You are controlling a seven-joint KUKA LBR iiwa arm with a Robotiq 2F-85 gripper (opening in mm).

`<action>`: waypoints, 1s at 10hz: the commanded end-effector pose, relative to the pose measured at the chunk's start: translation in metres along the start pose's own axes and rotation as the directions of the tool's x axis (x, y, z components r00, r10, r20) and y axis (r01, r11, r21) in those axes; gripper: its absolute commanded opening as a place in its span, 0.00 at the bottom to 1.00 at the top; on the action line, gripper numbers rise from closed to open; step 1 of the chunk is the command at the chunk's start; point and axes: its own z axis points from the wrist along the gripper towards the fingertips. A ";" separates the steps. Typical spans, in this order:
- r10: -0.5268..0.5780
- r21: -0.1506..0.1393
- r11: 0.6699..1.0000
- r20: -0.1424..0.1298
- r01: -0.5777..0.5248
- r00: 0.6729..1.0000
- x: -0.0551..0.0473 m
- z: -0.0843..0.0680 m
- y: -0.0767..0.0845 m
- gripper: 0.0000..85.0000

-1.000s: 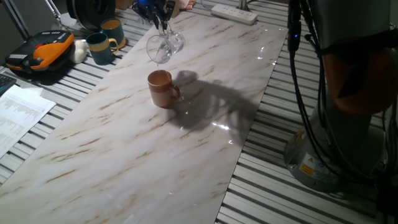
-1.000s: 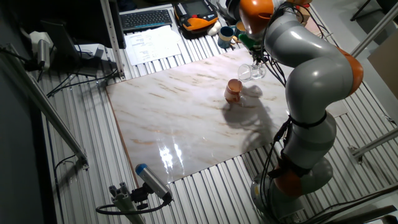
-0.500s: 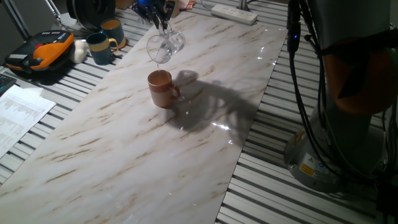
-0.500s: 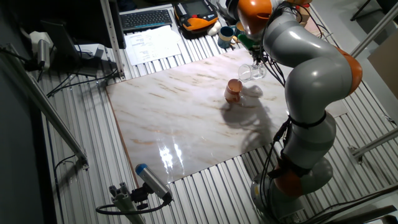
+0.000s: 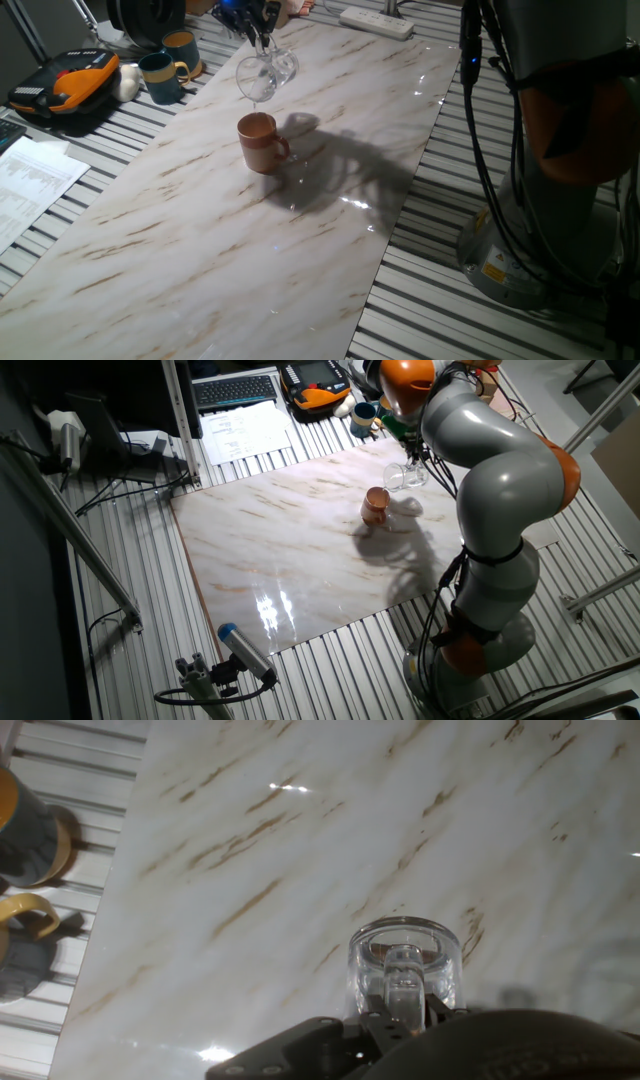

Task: Pour the water from one cup into another empty cup

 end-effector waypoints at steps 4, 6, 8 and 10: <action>0.005 -0.004 1.000 -0.006 -0.005 1.000 0.000 -0.001 0.000 0.00; 0.006 0.004 1.000 0.008 -0.006 1.000 0.000 -0.002 -0.001 0.00; 0.005 0.006 1.000 0.015 -0.005 1.000 0.000 -0.002 -0.001 0.00; 0.004 0.015 1.000 0.033 -0.004 0.999 0.000 -0.002 -0.001 0.00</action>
